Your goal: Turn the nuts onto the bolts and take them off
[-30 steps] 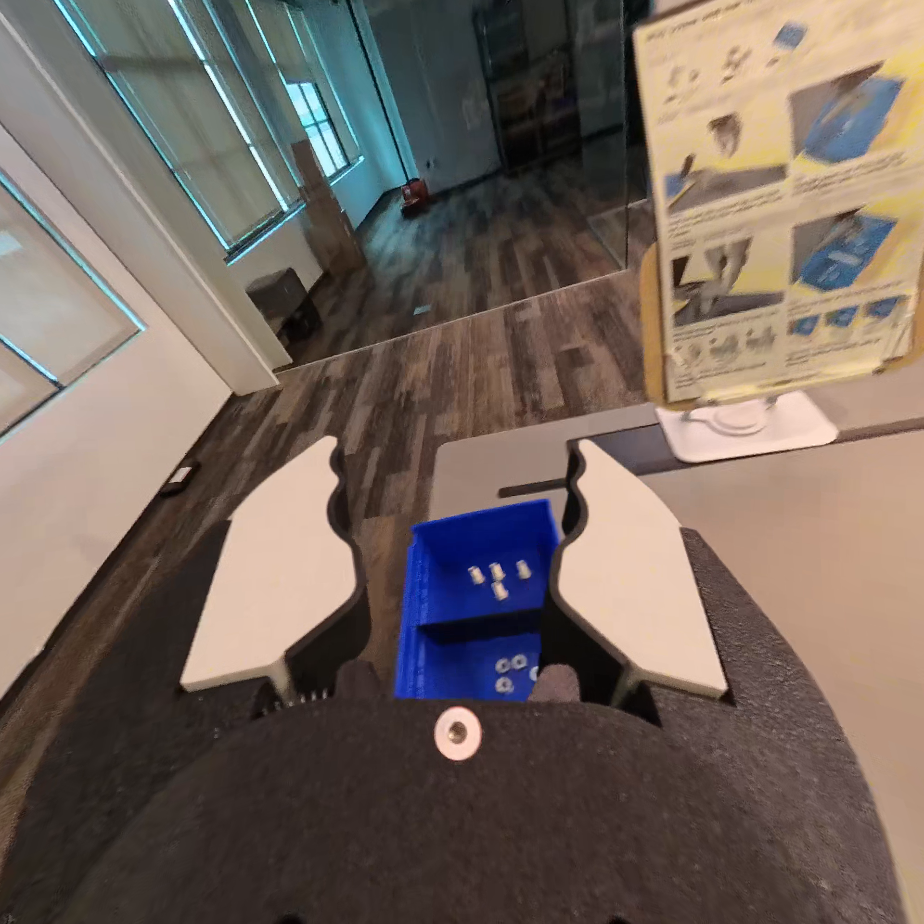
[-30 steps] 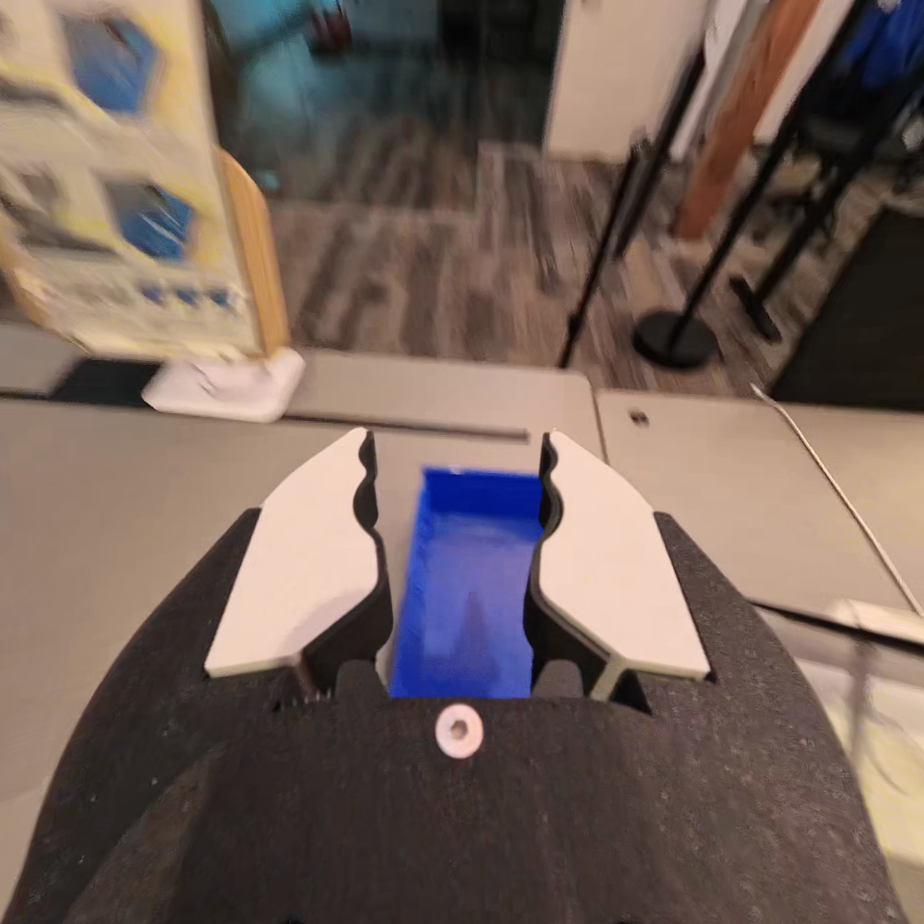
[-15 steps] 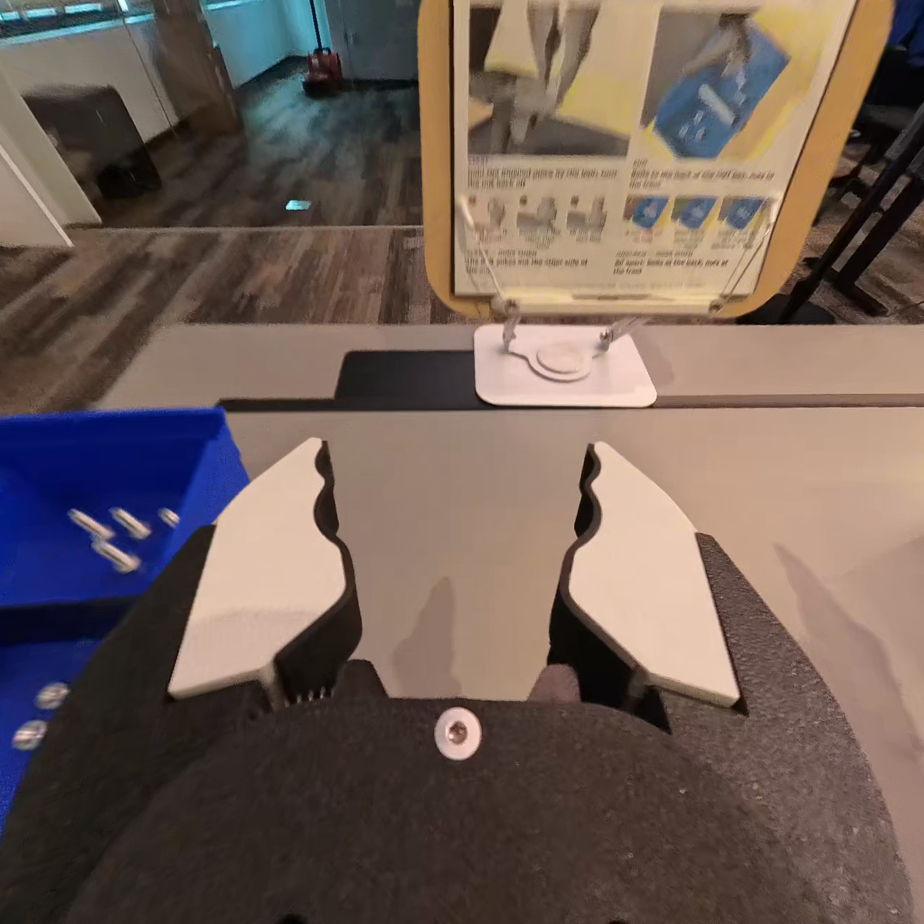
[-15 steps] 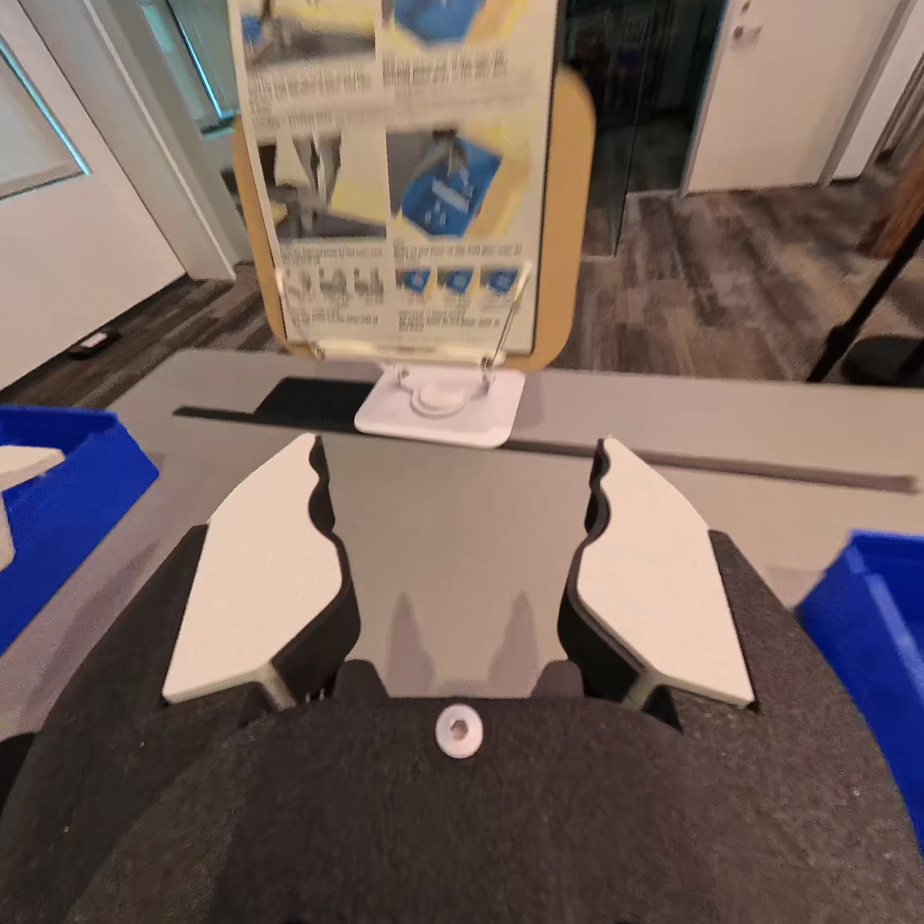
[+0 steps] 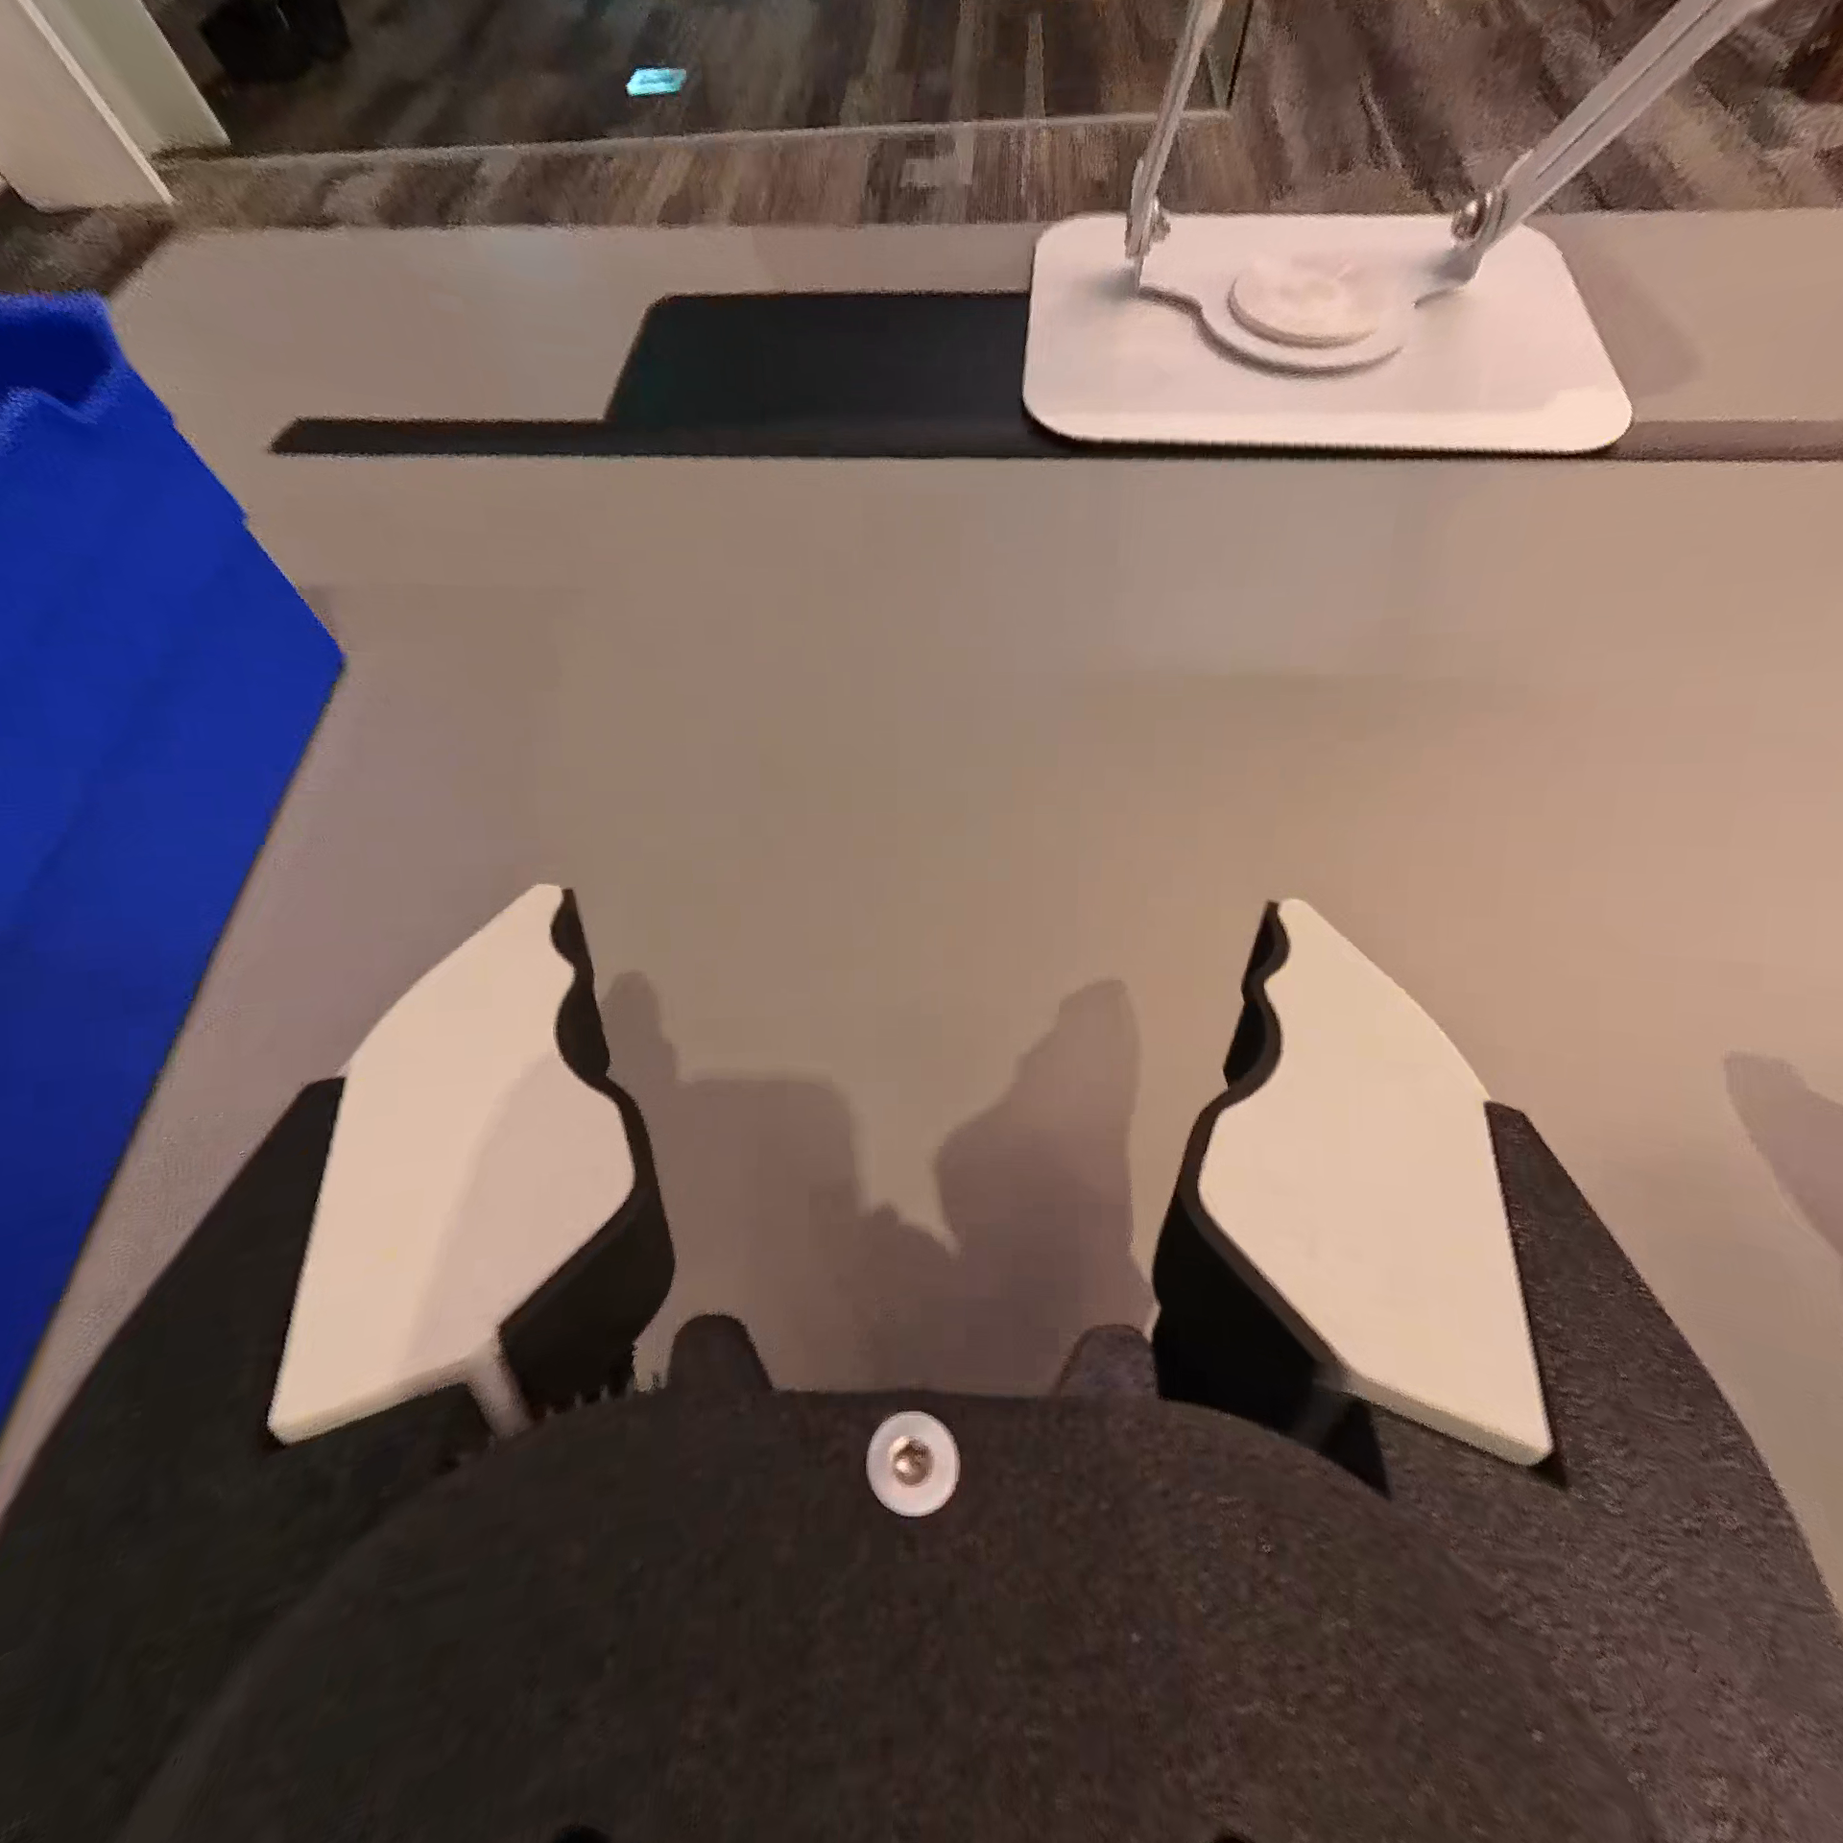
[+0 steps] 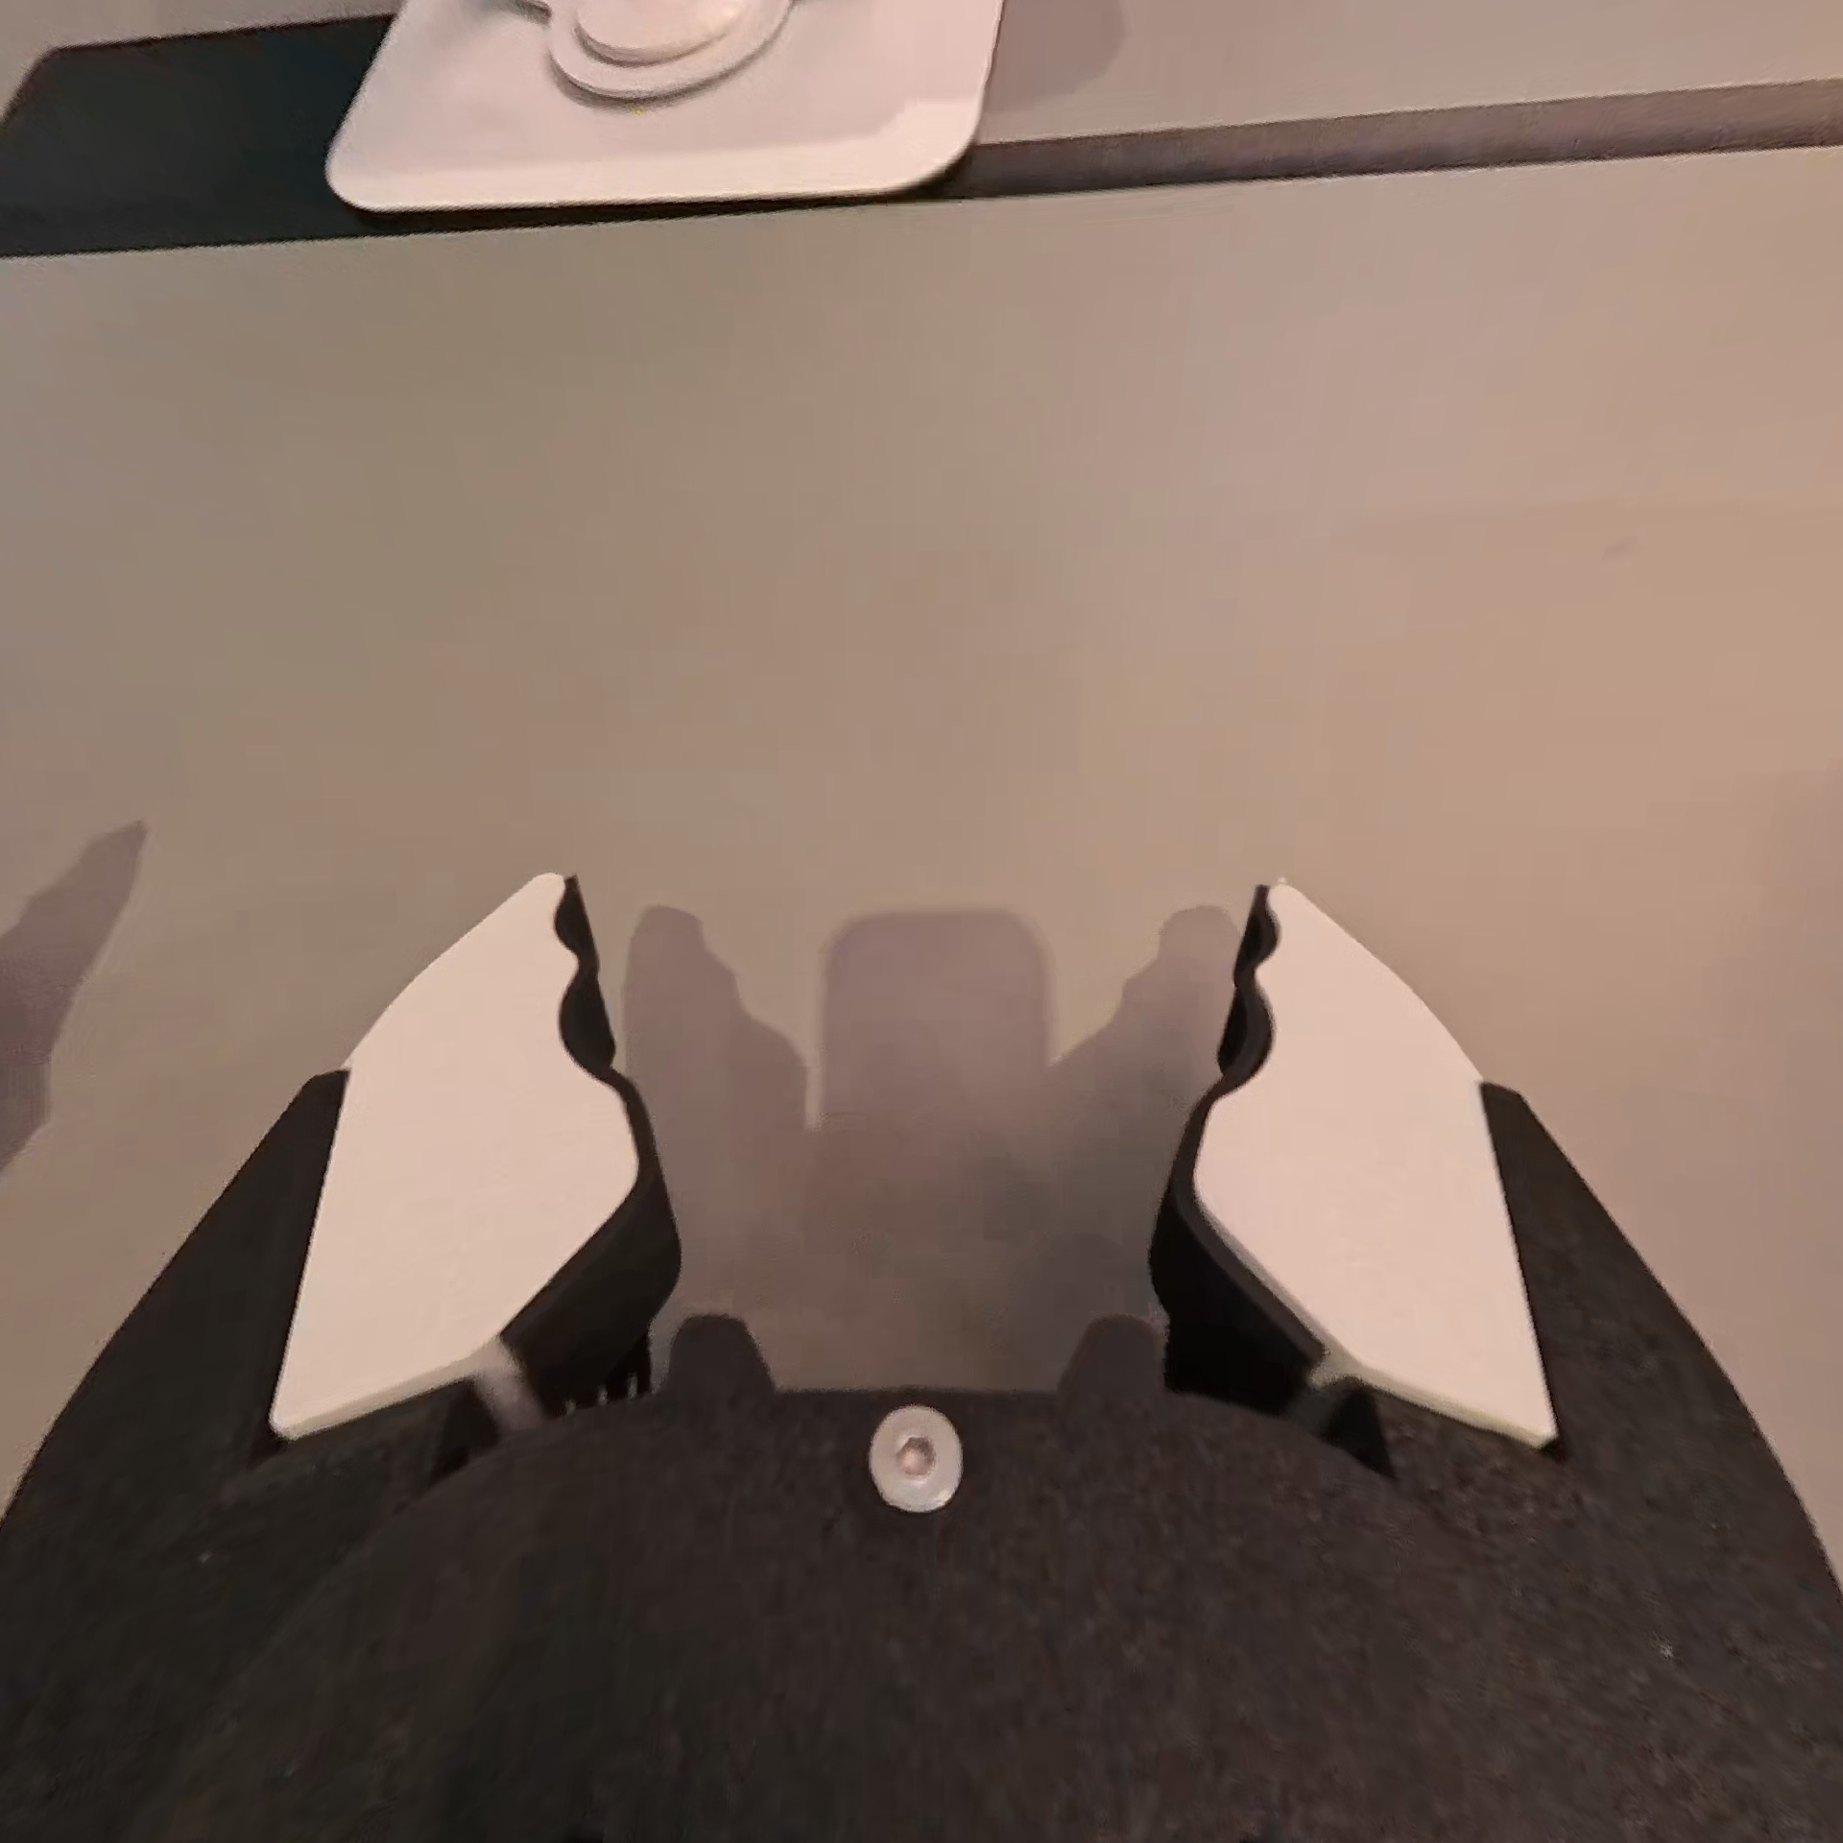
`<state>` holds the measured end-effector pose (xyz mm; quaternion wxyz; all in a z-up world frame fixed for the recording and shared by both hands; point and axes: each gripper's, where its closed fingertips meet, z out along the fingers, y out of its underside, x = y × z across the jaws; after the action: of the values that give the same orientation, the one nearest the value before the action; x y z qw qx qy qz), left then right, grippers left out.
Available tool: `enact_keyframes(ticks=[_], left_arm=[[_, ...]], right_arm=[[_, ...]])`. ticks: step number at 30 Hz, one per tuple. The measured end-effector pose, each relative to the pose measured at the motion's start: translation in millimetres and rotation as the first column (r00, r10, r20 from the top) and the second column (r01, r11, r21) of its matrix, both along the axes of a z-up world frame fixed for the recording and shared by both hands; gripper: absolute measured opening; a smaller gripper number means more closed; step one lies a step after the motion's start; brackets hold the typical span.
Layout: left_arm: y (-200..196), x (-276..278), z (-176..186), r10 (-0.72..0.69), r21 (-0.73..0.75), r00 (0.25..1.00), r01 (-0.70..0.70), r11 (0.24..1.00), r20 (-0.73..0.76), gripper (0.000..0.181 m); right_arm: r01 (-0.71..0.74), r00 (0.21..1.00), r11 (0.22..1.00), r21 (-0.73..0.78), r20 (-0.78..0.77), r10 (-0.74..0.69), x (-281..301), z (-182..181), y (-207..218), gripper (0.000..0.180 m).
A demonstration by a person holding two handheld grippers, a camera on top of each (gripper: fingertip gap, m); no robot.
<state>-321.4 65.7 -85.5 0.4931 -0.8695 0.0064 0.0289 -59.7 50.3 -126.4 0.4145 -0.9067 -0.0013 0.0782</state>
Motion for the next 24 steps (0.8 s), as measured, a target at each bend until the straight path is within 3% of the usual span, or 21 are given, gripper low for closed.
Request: enact_keyframes(ticks=[10, 20, 24], left_arm=[[-1, 9, -44, -0.044, -0.144, 0.996, 0.056, 0.988, 0.084, 0.145], [-4, 4, -67, -0.024, -0.247, 0.990, 0.058, 0.967, 0.136, 0.146], [-3, 4, -71, -0.028, -0.273, 0.995, 0.053, 0.961, 0.094, 0.146]], right_arm=[[0.067, 0.997, 0.996, -0.061, 0.041, -0.064, 15, -26, 1, 0.146], [0.096, 0.992, 0.992, -0.084, 0.086, -0.088, 16, -34, 4, 0.145], [0.101, 0.989, 0.990, -0.100, 0.116, -0.089, 17, -36, 4, 0.145]])
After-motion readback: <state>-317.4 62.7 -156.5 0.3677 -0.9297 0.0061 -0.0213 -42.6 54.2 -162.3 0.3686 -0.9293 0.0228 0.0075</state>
